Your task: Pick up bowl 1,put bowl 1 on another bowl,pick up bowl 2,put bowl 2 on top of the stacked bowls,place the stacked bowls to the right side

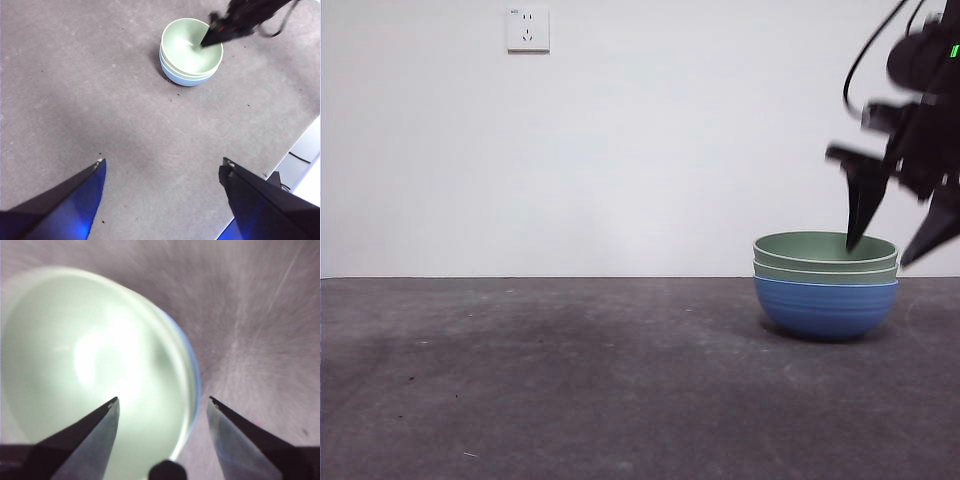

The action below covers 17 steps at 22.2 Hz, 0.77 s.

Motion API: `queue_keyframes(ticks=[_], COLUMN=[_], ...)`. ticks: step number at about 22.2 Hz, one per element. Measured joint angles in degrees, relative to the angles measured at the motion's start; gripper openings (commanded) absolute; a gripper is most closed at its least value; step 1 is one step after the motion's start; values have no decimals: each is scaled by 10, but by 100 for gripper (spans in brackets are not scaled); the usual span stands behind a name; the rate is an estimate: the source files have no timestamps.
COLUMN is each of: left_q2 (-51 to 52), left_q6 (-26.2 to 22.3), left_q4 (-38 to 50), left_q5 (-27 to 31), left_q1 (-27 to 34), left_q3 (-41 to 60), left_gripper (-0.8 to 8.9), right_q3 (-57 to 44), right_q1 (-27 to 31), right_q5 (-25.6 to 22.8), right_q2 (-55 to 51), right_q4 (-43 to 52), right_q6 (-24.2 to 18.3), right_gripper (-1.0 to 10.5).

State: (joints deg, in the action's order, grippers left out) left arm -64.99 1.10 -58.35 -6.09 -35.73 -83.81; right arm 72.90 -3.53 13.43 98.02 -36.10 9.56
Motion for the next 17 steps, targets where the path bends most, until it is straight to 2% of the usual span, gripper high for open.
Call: queue_keyframes(ticks=[4,9,14,15,17], left_q2=[0,0,0,0,0], left_q6=[0,0,0,0,0], left_q4=[0,-1,-17,-22,-32], left_q5=[0,-1,-1,-1,-1], left_q1=[0,0,0,0,0], left_q3=[0,0,0,0,0], left_gripper=[381,377,377,377,376], right_q3=[0,0,0,0,0], right_q1=[-3,-35,-72,-79,-91], right_q5=[1,1,1,1,1], right_q2=[-108,-224,-318,-336,-365], right_q4=[-85,-208,-294,-308,-334], right_q6=[-12,-42,-52,-53,-55], right_gripper=[293,282,279,272,182])
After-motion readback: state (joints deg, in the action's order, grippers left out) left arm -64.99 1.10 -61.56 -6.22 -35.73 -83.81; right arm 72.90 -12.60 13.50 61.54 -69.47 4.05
